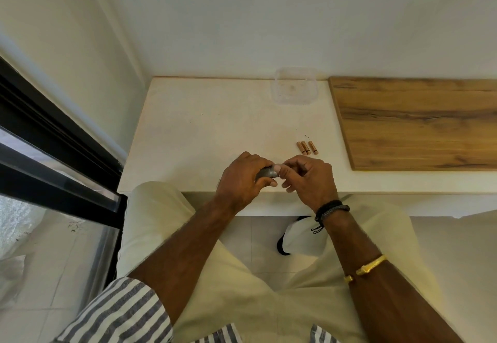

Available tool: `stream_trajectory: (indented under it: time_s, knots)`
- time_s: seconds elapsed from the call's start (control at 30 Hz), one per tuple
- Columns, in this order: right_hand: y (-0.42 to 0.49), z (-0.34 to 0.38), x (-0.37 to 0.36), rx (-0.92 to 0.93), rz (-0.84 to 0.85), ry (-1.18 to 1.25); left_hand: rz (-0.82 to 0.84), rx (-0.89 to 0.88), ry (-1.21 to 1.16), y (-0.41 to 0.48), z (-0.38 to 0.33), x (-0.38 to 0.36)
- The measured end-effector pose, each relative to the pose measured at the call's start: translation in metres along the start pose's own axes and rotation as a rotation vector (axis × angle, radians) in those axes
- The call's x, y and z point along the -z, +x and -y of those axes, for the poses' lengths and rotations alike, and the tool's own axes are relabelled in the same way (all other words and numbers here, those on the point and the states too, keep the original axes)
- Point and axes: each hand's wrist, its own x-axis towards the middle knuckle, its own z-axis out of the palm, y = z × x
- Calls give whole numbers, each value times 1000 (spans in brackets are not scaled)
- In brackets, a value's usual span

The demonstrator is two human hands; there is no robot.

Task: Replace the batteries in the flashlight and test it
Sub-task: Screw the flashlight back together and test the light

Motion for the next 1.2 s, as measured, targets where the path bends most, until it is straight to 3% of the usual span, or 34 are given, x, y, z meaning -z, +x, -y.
stream_trajectory:
  time_s: [0.17, 0.3, 0.57, 0.8, 0.9, 1.03, 1.2]
  knots:
    - [-1, 2, -3, -54, -42, -111, -7, -20, -2, 0, -3, -2]
    - [0, 2, 0, -72, -7, 54, -17, 6, -12, 1, -2, -2]
    - [1, -6, 4, 48, 86, 53, -14, 41, -24, 1, 1, 1]
    - [-2, 0, 2, -56, -25, -169, -9, -2, -32, 0, -4, 0]
    - [-1, 2, 4, -95, 17, -55, -14, 14, -29, 0, -2, -2]
    - [0, -1, 8, 15, 138, -29, -25, 45, -27, 1, 4, -2]
    - [-1, 1, 5, 32, 90, -50, -19, 40, -23, 1, 4, -3]
